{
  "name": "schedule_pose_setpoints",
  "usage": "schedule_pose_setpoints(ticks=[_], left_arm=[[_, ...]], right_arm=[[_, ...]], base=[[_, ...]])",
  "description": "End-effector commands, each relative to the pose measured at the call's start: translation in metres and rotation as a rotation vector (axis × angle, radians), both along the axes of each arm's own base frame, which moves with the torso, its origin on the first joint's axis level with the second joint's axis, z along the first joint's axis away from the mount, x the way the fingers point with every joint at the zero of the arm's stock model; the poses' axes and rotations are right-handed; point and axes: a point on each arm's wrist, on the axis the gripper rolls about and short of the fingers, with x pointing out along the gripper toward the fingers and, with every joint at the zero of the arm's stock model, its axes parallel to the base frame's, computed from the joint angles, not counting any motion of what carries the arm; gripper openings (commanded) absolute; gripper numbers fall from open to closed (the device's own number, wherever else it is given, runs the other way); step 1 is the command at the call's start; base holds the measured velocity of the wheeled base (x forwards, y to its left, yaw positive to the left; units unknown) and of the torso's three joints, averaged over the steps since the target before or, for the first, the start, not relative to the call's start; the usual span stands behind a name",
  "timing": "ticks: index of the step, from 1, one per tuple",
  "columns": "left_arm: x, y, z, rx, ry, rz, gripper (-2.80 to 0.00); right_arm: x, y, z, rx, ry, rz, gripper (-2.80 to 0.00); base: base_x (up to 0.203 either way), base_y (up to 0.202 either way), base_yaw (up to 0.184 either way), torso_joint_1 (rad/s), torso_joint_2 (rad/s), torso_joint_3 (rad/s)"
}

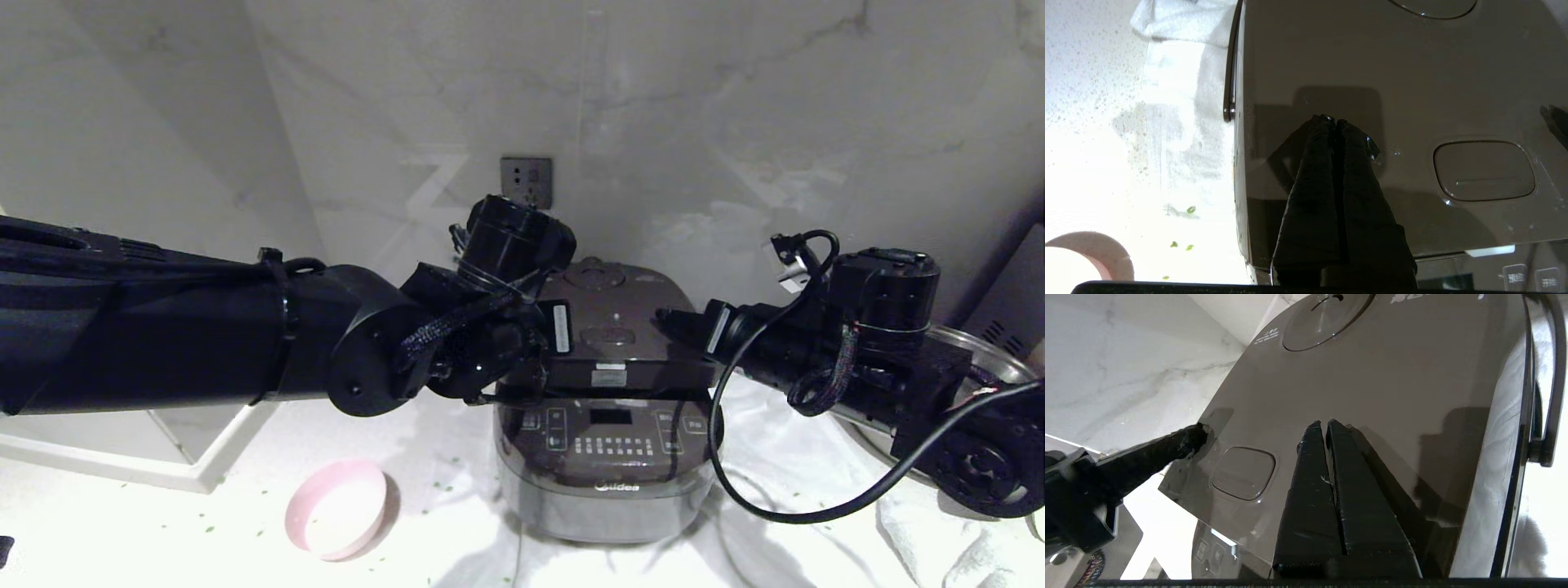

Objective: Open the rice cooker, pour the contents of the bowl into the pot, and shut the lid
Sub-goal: Close the rice cooker

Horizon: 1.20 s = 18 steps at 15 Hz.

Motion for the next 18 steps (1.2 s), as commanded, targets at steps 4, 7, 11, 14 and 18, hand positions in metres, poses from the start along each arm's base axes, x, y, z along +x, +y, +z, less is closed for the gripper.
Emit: schedule_pose_setpoints(ticks=[4, 7, 11, 14, 18], left_arm=[[0.000, -0.002, -0.022, 0.035, 0.040, -0.002, -2.80], [0.000, -0.004, -0.034, 0.039, 0.042, -0.008, -2.80], [0.000, -0.006, -0.054, 0.063, 0.068, -0.012, -2.80], [0.001, -0.006, -0.058, 0.062, 0.075, -0.018, -2.80], [-0.002, -0.008, -0.028, -0.010, 0.010, -0.025, -2.80]], right_arm=[[0.001, -0.001, -0.030, -0.019, 0.057, -0.001, -2.80], [0.001, -0.001, -0.044, -0.019, 0.063, -0.003, -2.80], [0.001, -0.001, -0.066, -0.013, 0.076, -0.007, -2.80], [0.001, -0.001, -0.073, -0.011, 0.075, -0.009, -2.80], [-0.003, 0.000, -0.043, 0.024, -0.015, -0.003, -2.80]], base=[[0.000, 0.000, 0.000, 0.000, 0.00, 0.000], [0.000, 0.000, 0.000, 0.000, 0.00, 0.000], [0.000, 0.000, 0.000, 0.000, 0.00, 0.000], [0.000, 0.000, 0.000, 0.000, 0.00, 0.000], [0.000, 0.000, 0.000, 0.000, 0.00, 0.000]])
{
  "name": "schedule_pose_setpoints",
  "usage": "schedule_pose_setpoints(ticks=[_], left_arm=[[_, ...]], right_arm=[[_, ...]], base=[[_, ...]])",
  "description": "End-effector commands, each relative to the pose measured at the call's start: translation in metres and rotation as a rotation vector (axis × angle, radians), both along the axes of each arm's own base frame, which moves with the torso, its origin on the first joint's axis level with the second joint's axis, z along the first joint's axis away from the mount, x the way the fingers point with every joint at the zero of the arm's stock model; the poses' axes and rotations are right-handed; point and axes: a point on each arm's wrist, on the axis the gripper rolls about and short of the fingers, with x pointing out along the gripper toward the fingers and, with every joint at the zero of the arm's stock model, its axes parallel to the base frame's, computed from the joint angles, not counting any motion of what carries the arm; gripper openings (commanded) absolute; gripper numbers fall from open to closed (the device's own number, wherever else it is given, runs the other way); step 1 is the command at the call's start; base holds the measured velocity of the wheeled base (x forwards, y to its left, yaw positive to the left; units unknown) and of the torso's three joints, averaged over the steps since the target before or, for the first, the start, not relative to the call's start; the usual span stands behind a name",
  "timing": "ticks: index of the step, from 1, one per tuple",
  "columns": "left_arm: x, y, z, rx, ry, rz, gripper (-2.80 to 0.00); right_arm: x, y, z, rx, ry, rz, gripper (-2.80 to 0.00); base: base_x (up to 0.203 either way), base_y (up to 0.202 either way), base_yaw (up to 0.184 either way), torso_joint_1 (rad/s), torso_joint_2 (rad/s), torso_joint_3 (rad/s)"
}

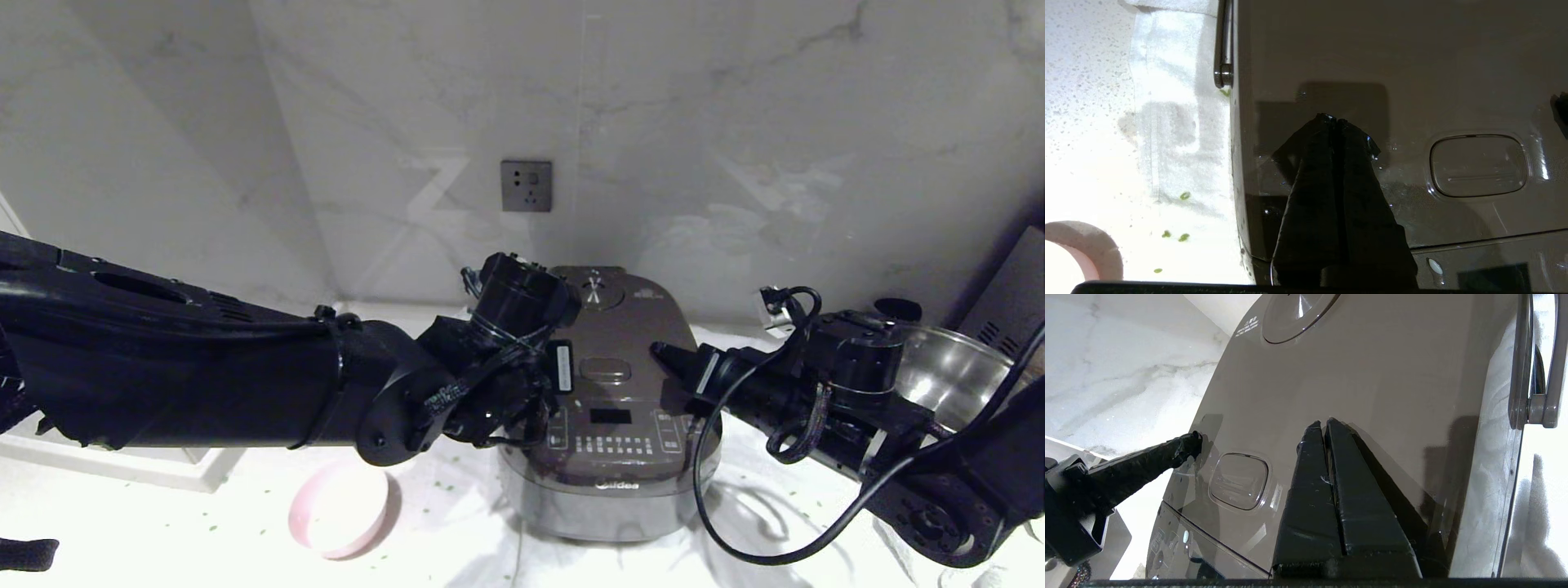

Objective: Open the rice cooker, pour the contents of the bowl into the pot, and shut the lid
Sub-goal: Close the rice cooker

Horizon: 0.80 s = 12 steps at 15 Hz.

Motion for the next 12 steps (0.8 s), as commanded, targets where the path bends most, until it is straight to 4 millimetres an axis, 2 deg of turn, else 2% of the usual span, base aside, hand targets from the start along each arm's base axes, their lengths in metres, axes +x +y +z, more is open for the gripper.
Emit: schedule_pose_setpoints(ticks=[1, 4, 8, 12], left_arm=[[0.000, -0.002, 0.022, -0.059, -0.051, 0.006, -2.80], [0.001, -0.001, 0.037, -0.103, -0.081, 0.016, -2.80], [0.003, 0.001, 0.040, -0.119, -0.088, 0.031, -2.80], [-0.015, 0.021, 0.055, -0.118, -0.090, 0.024, -2.80]], right_arm=[[-0.004, 0.002, 0.023, 0.027, -0.065, 0.008, -2.80], [-0.008, 0.003, 0.041, 0.034, -0.087, 0.016, -2.80], [-0.009, 0.003, 0.044, 0.034, -0.098, 0.014, -2.80], [-0.026, 0.002, 0.061, 0.032, -0.102, 0.027, -2.80]], base=[[0.000, 0.000, 0.000, 0.000, 0.00, 0.000], [0.000, 0.000, 0.000, 0.000, 0.00, 0.000], [0.000, 0.000, 0.000, 0.000, 0.00, 0.000], [0.000, 0.000, 0.000, 0.000, 0.00, 0.000]])
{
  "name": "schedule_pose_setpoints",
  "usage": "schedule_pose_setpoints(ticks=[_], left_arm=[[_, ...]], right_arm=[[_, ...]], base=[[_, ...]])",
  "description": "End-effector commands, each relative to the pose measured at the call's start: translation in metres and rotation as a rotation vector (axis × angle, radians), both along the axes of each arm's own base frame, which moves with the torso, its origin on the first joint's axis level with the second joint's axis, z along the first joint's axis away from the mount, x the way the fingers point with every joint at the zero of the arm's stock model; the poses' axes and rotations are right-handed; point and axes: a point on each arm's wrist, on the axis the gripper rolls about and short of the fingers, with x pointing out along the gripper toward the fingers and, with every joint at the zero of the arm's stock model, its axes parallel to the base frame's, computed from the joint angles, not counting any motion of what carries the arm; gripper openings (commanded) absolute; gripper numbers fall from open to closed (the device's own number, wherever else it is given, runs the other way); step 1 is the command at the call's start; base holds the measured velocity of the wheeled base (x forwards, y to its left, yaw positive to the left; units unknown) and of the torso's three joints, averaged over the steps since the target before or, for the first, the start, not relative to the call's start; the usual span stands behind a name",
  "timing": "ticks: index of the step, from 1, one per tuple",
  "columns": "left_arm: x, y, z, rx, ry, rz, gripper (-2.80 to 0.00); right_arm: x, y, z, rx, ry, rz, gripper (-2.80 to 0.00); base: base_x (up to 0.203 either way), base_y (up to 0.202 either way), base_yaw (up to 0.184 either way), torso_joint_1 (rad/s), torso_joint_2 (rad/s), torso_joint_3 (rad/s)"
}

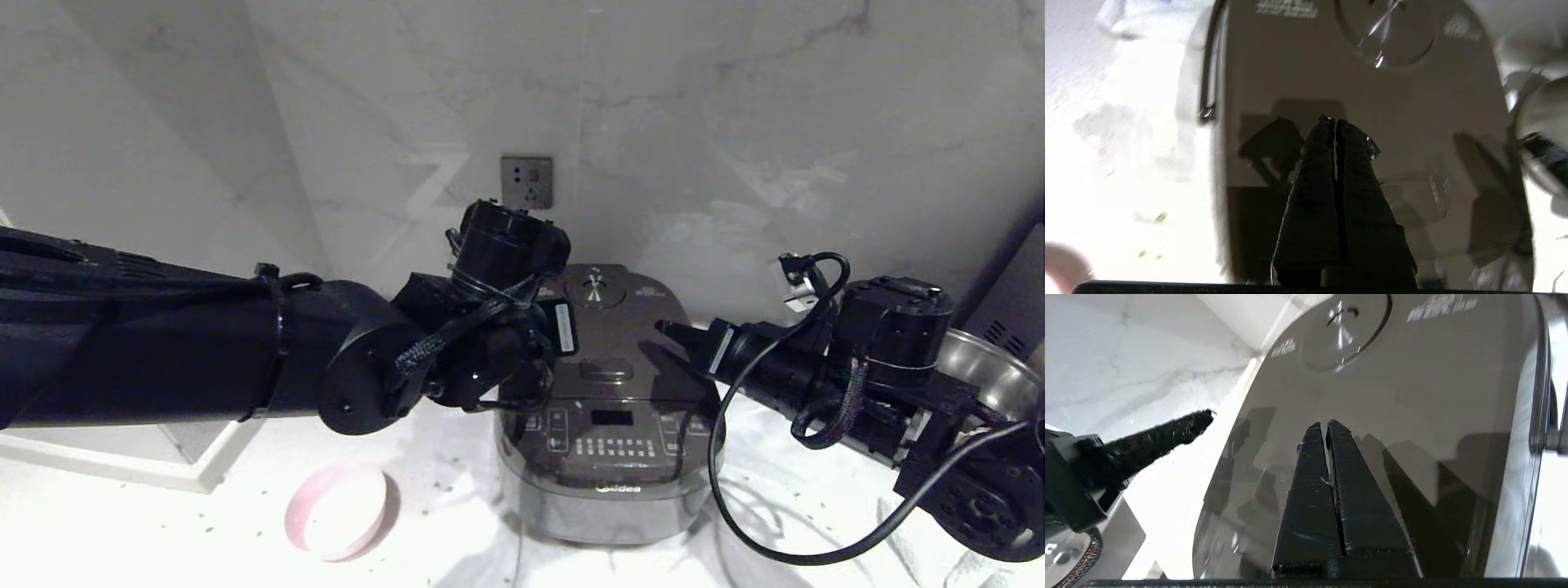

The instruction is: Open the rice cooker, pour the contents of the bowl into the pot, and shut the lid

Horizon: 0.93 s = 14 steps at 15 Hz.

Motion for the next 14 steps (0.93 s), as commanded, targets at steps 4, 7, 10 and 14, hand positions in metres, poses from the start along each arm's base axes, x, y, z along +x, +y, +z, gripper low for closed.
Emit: schedule_pose_setpoints(ticks=[4, 7, 10, 14], left_arm=[[-0.046, 0.067, 0.040, 0.006, -0.041, 0.020, -2.80], [-0.096, 0.132, 0.072, -0.037, -0.124, 0.026, -2.80], [-0.160, 0.197, 0.077, -0.047, -0.252, 0.035, -2.80], [-0.232, 0.263, 0.063, 0.018, -0.450, 0.194, -2.80]], right_arm=[[-0.046, -0.008, 0.045, -0.006, -0.029, 0.046, -2.80], [-0.068, -0.019, 0.055, -0.146, -0.044, 0.025, -2.80], [-0.068, -0.020, 0.050, -0.190, -0.010, -0.039, -2.80], [-0.070, -0.023, 0.047, -0.210, 0.021, -0.060, -2.80]], base=[[0.000, 0.000, 0.000, 0.000, 0.00, 0.000], [0.000, 0.000, 0.000, 0.000, 0.00, 0.000], [0.000, 0.000, 0.000, 0.000, 0.00, 0.000], [0.000, 0.000, 0.000, 0.000, 0.00, 0.000]])
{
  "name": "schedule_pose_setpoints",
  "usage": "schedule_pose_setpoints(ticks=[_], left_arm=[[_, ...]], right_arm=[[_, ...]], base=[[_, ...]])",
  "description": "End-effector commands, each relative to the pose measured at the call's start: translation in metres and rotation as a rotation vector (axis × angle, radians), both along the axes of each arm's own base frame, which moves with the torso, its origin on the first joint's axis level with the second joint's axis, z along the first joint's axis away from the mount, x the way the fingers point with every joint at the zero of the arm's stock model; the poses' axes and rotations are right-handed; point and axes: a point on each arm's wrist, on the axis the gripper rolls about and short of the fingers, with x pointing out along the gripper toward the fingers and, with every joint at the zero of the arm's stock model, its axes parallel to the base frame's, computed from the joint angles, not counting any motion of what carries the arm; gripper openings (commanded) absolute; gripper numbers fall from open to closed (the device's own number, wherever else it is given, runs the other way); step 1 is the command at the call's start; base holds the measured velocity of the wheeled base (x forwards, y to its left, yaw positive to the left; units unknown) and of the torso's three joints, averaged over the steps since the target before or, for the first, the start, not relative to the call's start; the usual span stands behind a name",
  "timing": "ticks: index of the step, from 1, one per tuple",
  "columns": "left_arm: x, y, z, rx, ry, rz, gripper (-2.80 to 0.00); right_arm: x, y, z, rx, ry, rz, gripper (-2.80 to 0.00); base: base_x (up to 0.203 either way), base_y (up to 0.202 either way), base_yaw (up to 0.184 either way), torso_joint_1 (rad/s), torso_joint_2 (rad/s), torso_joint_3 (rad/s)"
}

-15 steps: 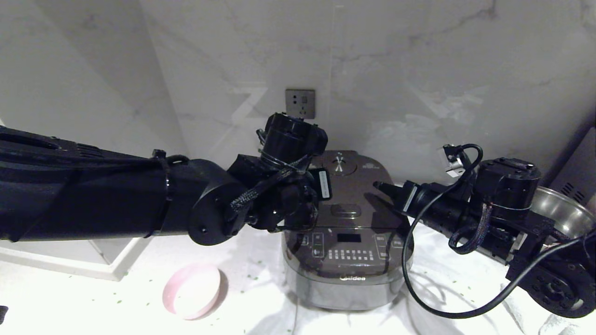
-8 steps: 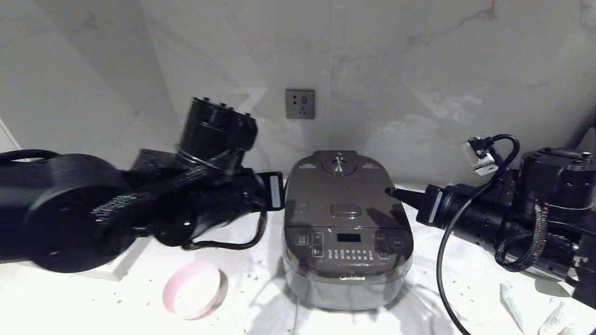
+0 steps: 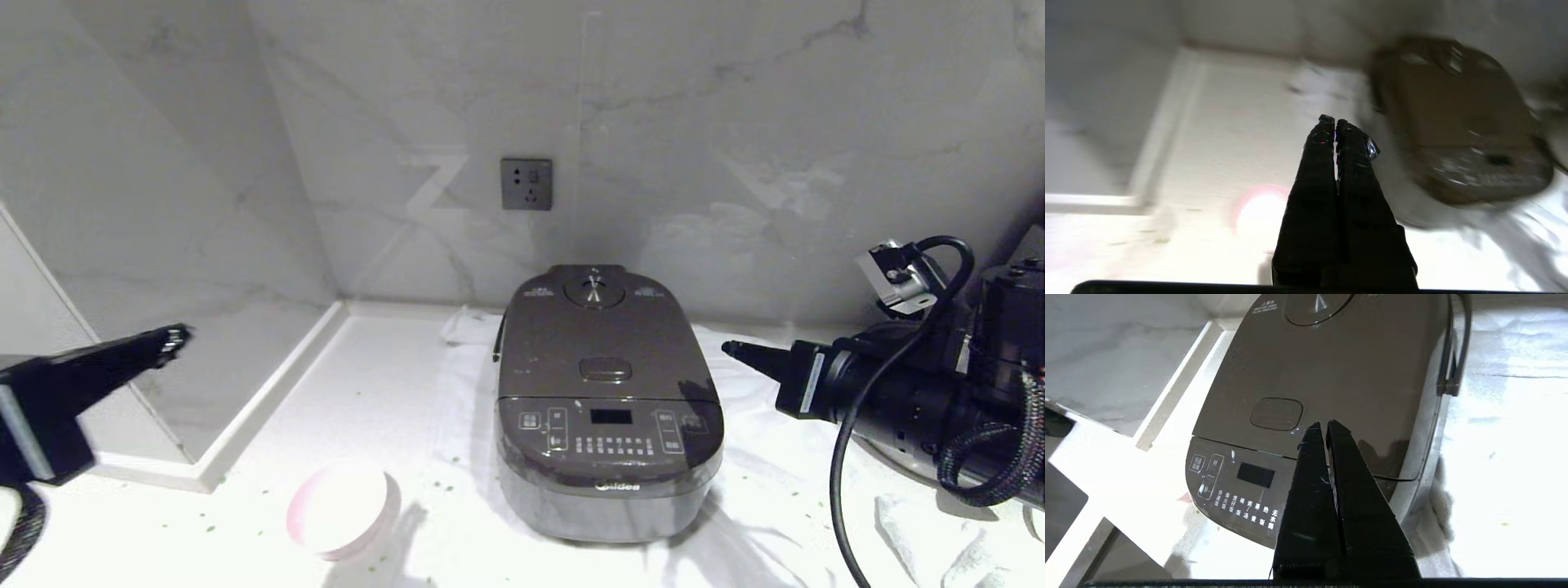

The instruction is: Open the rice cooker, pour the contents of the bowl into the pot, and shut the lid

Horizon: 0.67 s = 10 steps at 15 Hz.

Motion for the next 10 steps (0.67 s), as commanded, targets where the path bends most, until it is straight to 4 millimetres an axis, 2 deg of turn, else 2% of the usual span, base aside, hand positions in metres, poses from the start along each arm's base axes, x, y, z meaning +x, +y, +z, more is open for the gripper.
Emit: schedule_pose_setpoints(ticks=[1, 3, 5, 7, 8, 10], left_arm=[[-0.063, 0.043, -0.003, -0.002, -0.196, 0.143, -2.80], [-0.086, 0.053, -0.012, 0.062, -0.259, 0.223, -2.80], [-0.099, 0.056, -0.028, 0.120, -0.254, 0.278, -2.80], [-0.120, 0.060, -0.042, 0.224, -0.288, 0.314, -2.80], [-0.125, 0.060, -0.045, 0.283, -0.291, 0.341, -2.80], [-0.129, 0.057, -0.042, 0.295, -0.288, 0.433, -2.80]], right_arm=[[-0.001, 0.000, 0.002, 0.006, -0.006, 0.000, -2.80], [0.000, 0.000, 0.001, 0.005, -0.004, -0.002, -2.80], [0.002, 0.001, -0.001, 0.002, 0.002, -0.002, -2.80], [0.005, 0.002, -0.004, -0.004, 0.014, -0.003, -2.80], [0.010, 0.004, -0.004, -0.004, 0.015, -0.002, -2.80], [0.018, 0.009, -0.008, -0.012, 0.036, 0.001, -2.80]], base=[[0.000, 0.000, 0.000, 0.000, 0.00, 0.000], [0.000, 0.000, 0.000, 0.000, 0.00, 0.000], [0.000, 0.000, 0.000, 0.000, 0.00, 0.000], [0.000, 0.000, 0.000, 0.000, 0.00, 0.000], [0.000, 0.000, 0.000, 0.000, 0.00, 0.000], [0.000, 0.000, 0.000, 0.000, 0.00, 0.000]])
